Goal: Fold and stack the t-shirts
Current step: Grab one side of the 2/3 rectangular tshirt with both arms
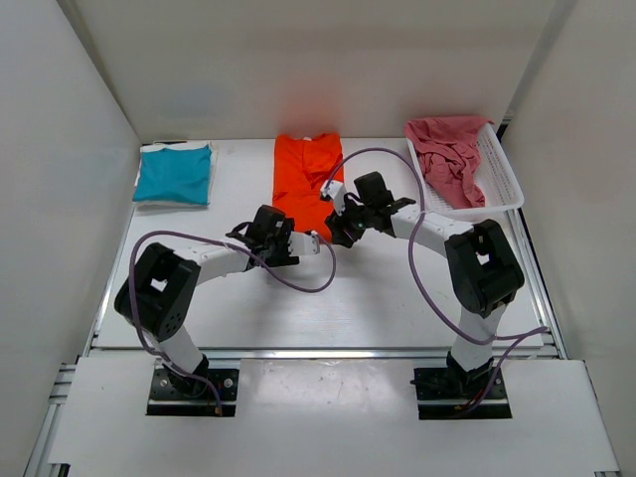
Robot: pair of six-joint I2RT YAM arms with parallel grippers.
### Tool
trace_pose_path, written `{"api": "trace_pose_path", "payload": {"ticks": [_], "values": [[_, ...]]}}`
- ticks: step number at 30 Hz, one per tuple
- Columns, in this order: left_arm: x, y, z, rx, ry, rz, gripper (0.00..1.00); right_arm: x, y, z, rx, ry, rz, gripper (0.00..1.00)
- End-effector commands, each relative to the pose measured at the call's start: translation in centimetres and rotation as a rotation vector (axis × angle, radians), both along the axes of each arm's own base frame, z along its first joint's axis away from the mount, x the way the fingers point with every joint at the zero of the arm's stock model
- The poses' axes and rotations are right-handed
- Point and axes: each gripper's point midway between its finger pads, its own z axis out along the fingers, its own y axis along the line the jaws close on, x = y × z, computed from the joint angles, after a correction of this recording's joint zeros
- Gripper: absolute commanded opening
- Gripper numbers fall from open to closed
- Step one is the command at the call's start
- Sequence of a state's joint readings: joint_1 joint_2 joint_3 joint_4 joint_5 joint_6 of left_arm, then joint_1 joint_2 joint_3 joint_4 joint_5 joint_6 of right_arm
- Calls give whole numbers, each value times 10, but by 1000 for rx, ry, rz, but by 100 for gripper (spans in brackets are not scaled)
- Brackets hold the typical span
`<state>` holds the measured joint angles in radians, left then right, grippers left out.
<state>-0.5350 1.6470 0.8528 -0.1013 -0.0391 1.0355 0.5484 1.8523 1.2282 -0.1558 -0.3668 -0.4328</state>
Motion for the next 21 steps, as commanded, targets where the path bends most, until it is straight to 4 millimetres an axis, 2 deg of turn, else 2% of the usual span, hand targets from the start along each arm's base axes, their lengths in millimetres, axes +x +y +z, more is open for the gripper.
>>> {"api": "trace_pose_path", "payload": {"ticks": [1,4,5,7,9,10,12,13,15,20,21], "values": [[15,-21,8,-19,-37,-66,78,11,-2,0,-20,-71,3,60],[20,-21,-4,9,-11,-56,76,13,-9,-7,-55,-86,-10,60],[20,-20,-8,12,0,-47,75,10,-12,-14,-70,-76,-13,60],[25,-22,-7,2,7,-33,70,12,-12,-20,-88,-81,-25,60],[29,-22,-10,-2,16,-20,60,14,-13,-22,-90,-80,-26,61],[32,-25,-7,-14,12,-16,57,13,-14,-25,-99,-76,-22,61],[34,-25,-10,-16,25,-3,43,12,-13,-30,-105,-69,-11,62],[35,-27,-9,-24,30,3,31,12,-14,-29,-107,-71,-14,62],[35,-26,-11,-30,47,15,20,12,-14,-35,-114,-62,-17,62],[30,-28,-12,-42,47,16,10,22,-9,-43,-149,-96,-37,61],[32,-26,-11,-48,42,28,8,23,-15,-51,-170,-72,-56,60]]}}
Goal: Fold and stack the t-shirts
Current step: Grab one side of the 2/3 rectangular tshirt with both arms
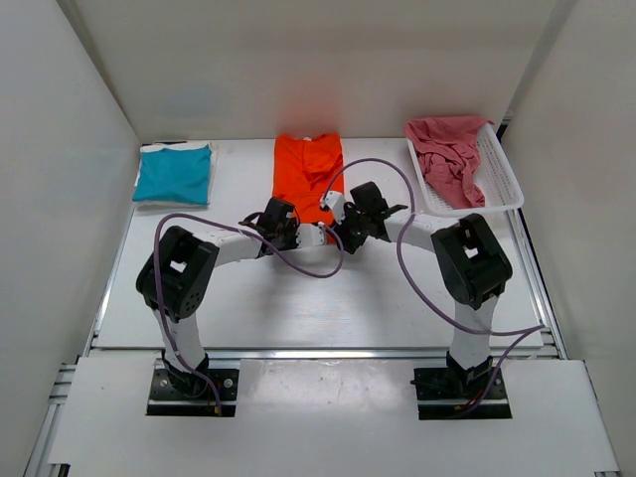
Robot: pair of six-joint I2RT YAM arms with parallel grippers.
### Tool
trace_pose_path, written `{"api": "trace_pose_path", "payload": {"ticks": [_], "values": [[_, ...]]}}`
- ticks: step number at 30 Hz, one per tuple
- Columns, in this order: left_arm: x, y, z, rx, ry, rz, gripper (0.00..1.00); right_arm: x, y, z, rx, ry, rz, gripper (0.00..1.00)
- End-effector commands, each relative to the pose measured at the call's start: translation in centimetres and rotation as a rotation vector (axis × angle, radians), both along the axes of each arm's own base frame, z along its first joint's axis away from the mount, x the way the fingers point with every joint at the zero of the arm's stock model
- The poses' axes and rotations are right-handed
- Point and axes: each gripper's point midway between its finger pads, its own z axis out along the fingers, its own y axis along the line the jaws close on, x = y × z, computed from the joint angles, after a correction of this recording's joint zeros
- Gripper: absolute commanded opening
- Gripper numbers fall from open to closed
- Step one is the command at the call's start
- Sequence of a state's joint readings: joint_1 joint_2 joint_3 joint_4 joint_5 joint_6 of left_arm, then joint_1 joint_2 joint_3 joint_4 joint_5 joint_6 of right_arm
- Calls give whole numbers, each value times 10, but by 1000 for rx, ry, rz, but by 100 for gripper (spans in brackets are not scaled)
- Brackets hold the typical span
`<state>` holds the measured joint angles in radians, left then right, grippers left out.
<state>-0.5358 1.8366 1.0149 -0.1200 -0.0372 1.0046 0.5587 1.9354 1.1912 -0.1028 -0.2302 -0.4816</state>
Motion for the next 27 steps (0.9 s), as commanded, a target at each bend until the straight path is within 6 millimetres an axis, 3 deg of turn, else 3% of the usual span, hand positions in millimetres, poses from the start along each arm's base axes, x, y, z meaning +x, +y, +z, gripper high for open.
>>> {"api": "trace_pose_path", "payload": {"ticks": [1,3,6,8,11,14,18,24,25,27], "values": [[3,-7,11,-60,-4,12,5,18,5,-3,-20,-46,-17,58],[3,-7,12,-69,4,29,1,21,4,-4,-25,-51,-31,53],[6,-6,14,-92,6,61,0,19,7,-7,-14,-35,-34,38],[4,-8,14,-103,15,52,0,18,9,-9,-21,-32,-26,19],[4,-7,13,-111,26,68,0,20,11,-5,-1,-28,-25,0],[2,-2,19,-126,63,102,0,16,10,5,24,-12,-2,0],[-12,1,30,-153,126,146,0,-12,11,26,91,68,80,0],[-67,11,38,-121,254,157,0,-54,8,53,115,96,205,0],[-80,18,33,-96,286,164,0,-66,7,58,114,95,230,0],[-98,20,45,-101,285,154,0,-91,9,67,121,108,277,0]]}}
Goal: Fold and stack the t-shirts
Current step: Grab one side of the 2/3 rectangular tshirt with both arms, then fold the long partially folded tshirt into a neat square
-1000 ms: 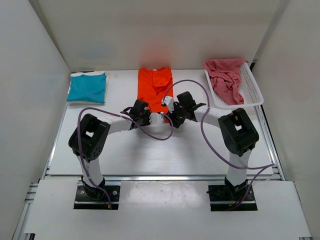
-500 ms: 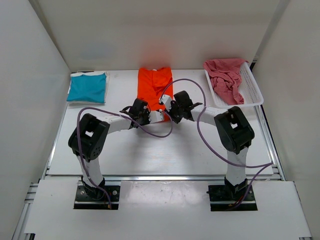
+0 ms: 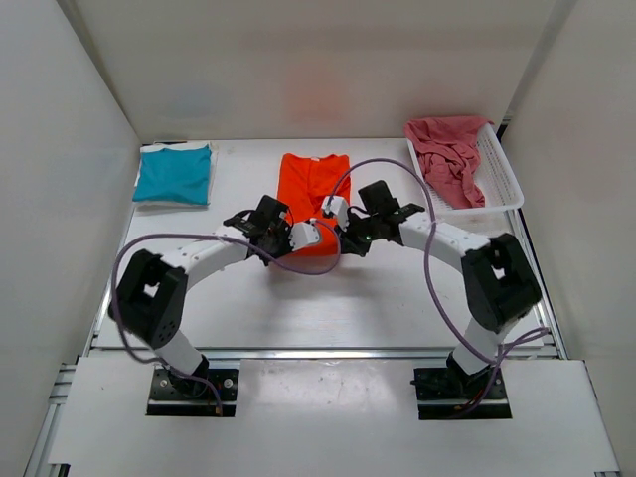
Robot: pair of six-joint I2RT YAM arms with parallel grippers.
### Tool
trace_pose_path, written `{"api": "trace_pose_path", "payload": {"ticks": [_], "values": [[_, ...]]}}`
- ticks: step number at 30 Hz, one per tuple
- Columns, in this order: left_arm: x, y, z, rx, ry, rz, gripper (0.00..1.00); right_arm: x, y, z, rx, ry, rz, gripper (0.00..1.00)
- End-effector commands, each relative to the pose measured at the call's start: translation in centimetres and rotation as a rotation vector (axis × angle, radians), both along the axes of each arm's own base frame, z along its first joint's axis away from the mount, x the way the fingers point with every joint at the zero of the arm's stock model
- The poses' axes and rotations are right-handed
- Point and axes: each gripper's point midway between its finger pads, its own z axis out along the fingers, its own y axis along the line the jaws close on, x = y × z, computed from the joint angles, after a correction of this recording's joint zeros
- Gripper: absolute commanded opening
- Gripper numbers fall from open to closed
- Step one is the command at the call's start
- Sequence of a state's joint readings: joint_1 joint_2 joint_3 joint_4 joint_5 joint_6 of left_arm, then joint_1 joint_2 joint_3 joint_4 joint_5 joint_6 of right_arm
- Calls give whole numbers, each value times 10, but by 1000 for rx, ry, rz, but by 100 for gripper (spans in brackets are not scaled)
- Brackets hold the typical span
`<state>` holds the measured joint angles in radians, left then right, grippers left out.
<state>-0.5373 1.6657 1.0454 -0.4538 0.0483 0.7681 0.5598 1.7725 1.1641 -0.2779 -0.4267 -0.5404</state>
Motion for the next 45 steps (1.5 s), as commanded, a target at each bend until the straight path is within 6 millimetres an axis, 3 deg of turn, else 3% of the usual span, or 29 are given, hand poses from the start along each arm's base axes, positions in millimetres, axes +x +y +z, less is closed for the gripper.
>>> {"api": "trace_pose_path", "payload": {"ticks": [1,8,10,12,15,17,20,25,27,28,30,31,33,36,41,45], "values": [[-52,14,19,8,74,1,0,-59,4,22,25,48,147,0],[-134,22,51,-1,184,-85,0,-173,-1,56,9,179,259,0],[-162,20,64,-1,201,-140,0,-197,-2,66,17,203,277,0],[-175,21,73,-1,214,-154,0,-227,-7,76,52,305,289,0],[-188,19,87,-22,274,-157,0,-247,-11,82,62,356,345,0],[-180,9,101,-60,269,-140,0,-251,-8,90,96,373,361,0],[-153,-10,121,-133,218,-112,0,-235,-10,95,163,399,271,0],[-108,-50,132,-200,189,-105,0,-203,-20,109,294,401,131,0],[-92,-63,129,-214,184,-98,0,-190,-27,107,311,418,69,0],[-82,-71,137,-233,149,-104,0,-188,-26,105,320,450,51,0],[-61,-82,134,-248,137,-78,0,-165,-36,105,361,478,-44,0],[-52,-88,142,-269,121,-69,0,-159,-40,105,380,498,-76,0],[-37,-98,134,-274,121,-64,0,-147,-43,102,401,525,-119,0],[-17,-105,126,-280,105,-32,0,-134,-48,94,418,557,-181,0],[15,-100,110,-282,97,64,0,-99,-63,84,471,554,-285,0],[42,-102,112,-330,76,115,0,-77,-70,75,475,572,-338,1]]}}
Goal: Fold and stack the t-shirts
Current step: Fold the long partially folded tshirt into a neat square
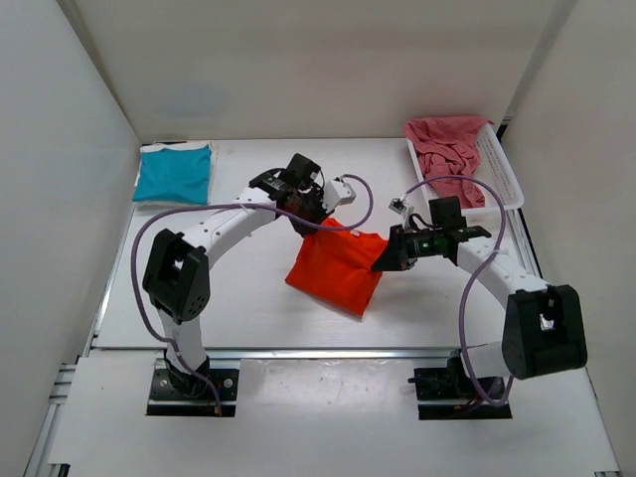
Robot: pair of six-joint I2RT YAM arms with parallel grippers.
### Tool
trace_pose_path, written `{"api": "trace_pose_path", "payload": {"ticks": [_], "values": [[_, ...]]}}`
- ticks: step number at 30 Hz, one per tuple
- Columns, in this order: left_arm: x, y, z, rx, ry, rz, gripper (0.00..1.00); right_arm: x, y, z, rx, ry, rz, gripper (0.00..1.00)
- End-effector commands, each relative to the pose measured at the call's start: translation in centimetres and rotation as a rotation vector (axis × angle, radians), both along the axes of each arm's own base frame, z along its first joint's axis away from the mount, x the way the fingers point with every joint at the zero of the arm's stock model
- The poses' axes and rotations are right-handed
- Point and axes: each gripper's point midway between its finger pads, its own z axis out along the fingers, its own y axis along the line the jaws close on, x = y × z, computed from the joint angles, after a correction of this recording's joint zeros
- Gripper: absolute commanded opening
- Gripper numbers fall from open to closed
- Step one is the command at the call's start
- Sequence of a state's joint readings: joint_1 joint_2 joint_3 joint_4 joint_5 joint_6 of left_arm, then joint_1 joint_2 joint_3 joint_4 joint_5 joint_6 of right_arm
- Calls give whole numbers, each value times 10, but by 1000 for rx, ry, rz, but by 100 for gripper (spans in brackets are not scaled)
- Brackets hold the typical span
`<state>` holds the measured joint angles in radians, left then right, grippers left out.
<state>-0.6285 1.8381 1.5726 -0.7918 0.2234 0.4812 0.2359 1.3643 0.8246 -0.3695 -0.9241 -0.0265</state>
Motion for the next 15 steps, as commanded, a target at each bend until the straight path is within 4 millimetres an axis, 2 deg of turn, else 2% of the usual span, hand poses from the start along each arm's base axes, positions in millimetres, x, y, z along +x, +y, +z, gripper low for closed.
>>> {"api": "trace_pose_path", "payload": {"ticks": [1,2,3,7,12,14,15], "values": [[40,-9,29,-84,-91,80,0,18,-1,7,41,-11,-20,0],[46,-15,36,-101,-106,81,0,24,-1,7,46,-21,-26,0],[47,-17,25,-89,-85,77,0,26,-5,3,39,17,-60,0],[51,-36,20,-114,-67,64,0,45,-12,-1,30,13,-103,0],[61,-50,15,-151,-77,80,0,61,-32,-14,-15,40,-199,1],[63,-63,7,-164,-74,65,5,69,-40,-21,-55,41,-248,8],[66,-66,9,-169,-88,73,7,75,-47,-24,-102,32,-292,15]]}}
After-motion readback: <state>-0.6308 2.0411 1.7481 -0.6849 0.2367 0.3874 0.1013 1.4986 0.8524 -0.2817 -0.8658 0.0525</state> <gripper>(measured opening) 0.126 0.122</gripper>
